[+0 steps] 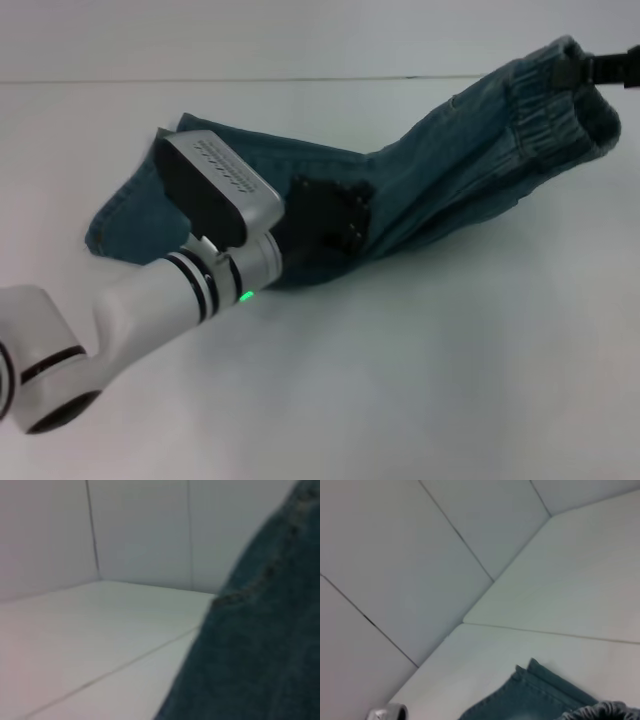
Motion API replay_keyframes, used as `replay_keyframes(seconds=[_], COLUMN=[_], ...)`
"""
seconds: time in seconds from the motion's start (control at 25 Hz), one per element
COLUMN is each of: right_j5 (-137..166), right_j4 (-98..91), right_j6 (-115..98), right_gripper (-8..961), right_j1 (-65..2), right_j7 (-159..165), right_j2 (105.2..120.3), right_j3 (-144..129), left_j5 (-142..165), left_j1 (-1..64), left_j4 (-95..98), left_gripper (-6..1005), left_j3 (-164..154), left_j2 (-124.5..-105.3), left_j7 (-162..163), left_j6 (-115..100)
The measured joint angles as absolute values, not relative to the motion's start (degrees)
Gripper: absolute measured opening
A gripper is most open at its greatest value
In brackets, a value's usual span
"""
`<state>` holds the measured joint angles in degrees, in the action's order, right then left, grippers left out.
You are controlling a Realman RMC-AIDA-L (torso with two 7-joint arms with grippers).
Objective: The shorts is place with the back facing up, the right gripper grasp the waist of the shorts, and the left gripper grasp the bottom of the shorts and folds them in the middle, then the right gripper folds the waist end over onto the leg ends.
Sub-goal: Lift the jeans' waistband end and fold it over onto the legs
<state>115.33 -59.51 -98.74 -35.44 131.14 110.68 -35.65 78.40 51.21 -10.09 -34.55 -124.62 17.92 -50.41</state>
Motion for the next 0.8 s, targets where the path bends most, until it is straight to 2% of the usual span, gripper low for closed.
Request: replay_keyframes(seconds=[0.28,0.8], right_j5=[115.2,115.2], right_j4=[-59.6,-58.9], right_j6=[-99.1,-96.9], right_gripper=[81,78], right_j1=[-38.4,-40.7], right_j7=[131.3,130.5], right_j2=[110.56,111.00], right_j3=[-36.2,-39.2], left_j5=[82.1,109.0], left_j1=[53.6,52.0], left_j4=[-17.4,-27.4], left_gripper=[25,28], left_j3=[-31.4,-8.4], left_j2=[-124.63,-124.63], left_j7=[18.2,16.8], left_j6=[-50.4,-46.9])
